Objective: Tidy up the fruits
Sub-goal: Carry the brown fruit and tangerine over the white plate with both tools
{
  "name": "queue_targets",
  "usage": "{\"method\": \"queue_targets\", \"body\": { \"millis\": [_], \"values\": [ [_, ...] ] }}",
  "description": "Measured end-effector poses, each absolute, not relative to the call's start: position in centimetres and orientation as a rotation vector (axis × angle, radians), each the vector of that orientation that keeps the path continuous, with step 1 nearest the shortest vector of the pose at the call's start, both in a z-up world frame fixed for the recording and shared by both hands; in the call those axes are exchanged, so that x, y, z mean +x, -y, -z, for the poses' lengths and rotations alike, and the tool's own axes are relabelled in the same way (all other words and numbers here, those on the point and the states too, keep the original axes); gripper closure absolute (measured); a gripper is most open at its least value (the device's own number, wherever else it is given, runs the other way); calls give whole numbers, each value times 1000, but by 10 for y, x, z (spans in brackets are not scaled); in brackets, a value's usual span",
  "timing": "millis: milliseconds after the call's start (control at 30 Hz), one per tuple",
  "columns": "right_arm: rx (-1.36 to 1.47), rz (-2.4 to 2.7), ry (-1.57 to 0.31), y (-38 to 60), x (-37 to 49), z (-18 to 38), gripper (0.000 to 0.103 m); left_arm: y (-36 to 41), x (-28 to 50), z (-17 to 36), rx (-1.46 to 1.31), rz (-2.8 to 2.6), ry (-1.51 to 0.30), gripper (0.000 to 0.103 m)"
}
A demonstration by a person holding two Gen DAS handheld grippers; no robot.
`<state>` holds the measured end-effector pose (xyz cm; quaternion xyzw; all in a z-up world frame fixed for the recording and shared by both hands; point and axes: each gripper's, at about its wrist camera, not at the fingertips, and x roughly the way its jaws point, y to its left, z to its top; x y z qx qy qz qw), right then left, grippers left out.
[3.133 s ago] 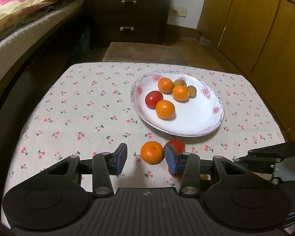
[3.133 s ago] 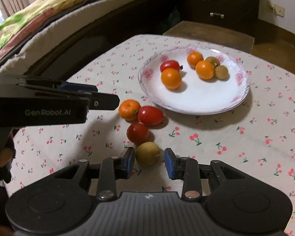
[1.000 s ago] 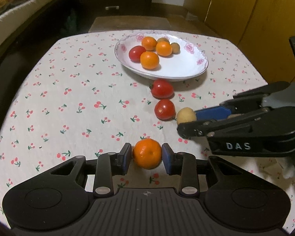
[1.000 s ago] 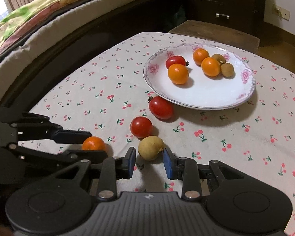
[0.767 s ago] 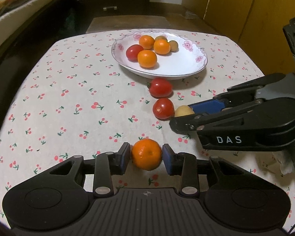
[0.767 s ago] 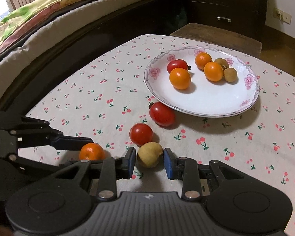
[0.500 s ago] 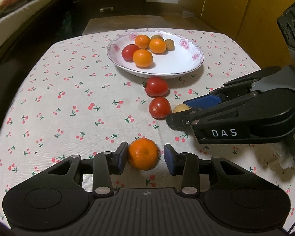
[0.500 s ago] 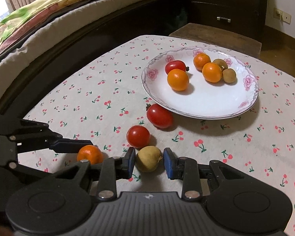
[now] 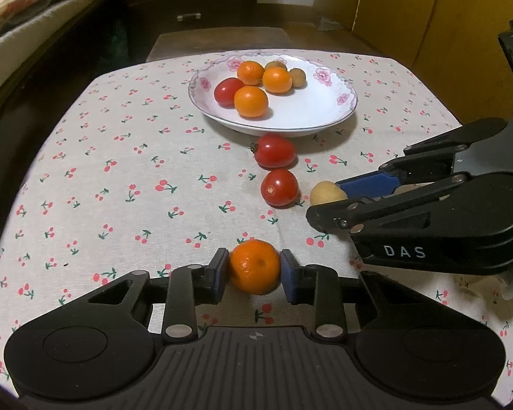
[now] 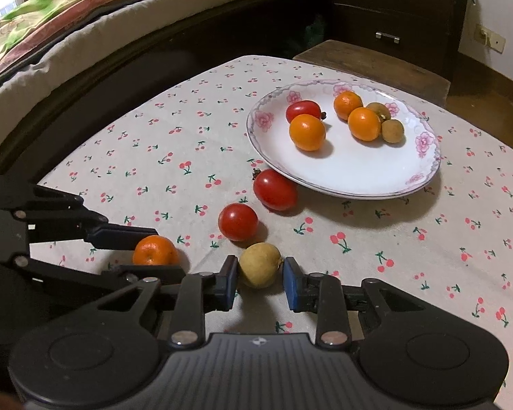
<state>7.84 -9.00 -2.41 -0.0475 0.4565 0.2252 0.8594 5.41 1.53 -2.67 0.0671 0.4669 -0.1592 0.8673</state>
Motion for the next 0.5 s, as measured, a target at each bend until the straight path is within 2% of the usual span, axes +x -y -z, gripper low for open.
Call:
{"method": "queue_targets", "body": {
  "millis": [500],
  "values": [
    [-100, -436, -955, 105, 59, 9, 73, -9, 54, 16, 138, 336, -948, 63]
  ]
}}
